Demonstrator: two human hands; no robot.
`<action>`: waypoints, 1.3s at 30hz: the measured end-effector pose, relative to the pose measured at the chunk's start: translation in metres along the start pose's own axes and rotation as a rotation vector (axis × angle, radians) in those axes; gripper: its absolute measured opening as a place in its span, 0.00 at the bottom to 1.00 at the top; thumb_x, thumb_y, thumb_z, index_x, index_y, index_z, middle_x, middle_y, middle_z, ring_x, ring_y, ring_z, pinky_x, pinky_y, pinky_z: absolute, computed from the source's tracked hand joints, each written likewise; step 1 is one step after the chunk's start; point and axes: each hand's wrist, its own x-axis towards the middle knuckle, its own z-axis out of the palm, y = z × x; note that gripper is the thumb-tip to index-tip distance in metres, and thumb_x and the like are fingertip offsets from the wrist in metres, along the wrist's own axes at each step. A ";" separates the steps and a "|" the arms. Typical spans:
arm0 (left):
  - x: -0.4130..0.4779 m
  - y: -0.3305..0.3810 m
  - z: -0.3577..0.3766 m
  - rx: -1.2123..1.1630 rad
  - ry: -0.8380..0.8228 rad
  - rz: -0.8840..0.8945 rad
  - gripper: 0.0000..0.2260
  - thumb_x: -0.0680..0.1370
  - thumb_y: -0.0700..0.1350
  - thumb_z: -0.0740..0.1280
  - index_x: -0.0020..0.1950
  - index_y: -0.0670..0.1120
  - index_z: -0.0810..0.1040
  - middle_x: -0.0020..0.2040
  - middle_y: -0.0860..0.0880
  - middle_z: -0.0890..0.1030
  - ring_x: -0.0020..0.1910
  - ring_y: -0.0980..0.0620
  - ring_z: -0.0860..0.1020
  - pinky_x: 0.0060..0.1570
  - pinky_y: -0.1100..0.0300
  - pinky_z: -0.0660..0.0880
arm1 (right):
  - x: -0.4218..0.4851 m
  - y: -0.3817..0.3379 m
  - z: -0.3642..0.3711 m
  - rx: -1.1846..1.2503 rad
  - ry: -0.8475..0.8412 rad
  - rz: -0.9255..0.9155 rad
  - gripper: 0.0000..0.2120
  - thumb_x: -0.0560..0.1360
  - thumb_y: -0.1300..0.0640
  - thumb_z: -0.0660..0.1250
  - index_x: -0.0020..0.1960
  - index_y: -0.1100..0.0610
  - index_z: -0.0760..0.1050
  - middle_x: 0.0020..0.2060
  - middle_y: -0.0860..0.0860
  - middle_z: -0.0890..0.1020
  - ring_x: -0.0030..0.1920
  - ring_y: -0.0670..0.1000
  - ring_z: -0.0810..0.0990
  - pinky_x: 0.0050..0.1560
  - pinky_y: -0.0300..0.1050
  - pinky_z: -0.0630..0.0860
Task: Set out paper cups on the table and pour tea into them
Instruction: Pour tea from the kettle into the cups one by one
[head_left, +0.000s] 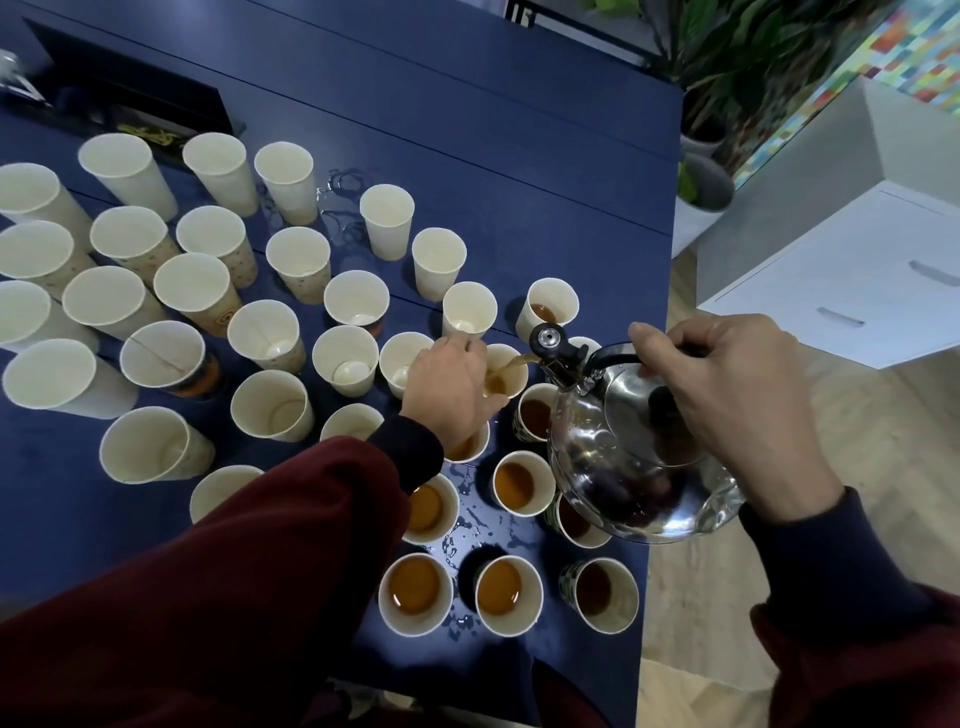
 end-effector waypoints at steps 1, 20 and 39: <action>0.000 0.000 0.000 -0.003 0.001 -0.001 0.32 0.75 0.61 0.70 0.72 0.46 0.69 0.63 0.45 0.77 0.60 0.45 0.76 0.56 0.51 0.74 | 0.000 0.000 0.000 -0.002 -0.001 0.002 0.23 0.77 0.45 0.68 0.33 0.62 0.80 0.26 0.58 0.78 0.33 0.57 0.77 0.38 0.52 0.74; 0.003 -0.005 -0.006 -0.003 0.015 0.052 0.28 0.73 0.63 0.70 0.64 0.46 0.73 0.58 0.45 0.78 0.57 0.45 0.77 0.51 0.52 0.74 | -0.006 -0.007 0.000 0.020 -0.007 0.106 0.22 0.77 0.44 0.69 0.32 0.59 0.81 0.20 0.49 0.74 0.27 0.49 0.73 0.31 0.44 0.65; 0.047 -0.050 -0.029 -0.048 0.061 0.049 0.25 0.76 0.55 0.70 0.66 0.41 0.71 0.60 0.40 0.76 0.57 0.39 0.76 0.51 0.46 0.74 | 0.013 -0.035 0.004 0.265 0.160 0.123 0.27 0.76 0.43 0.68 0.39 0.70 0.78 0.27 0.66 0.68 0.29 0.52 0.64 0.33 0.47 0.63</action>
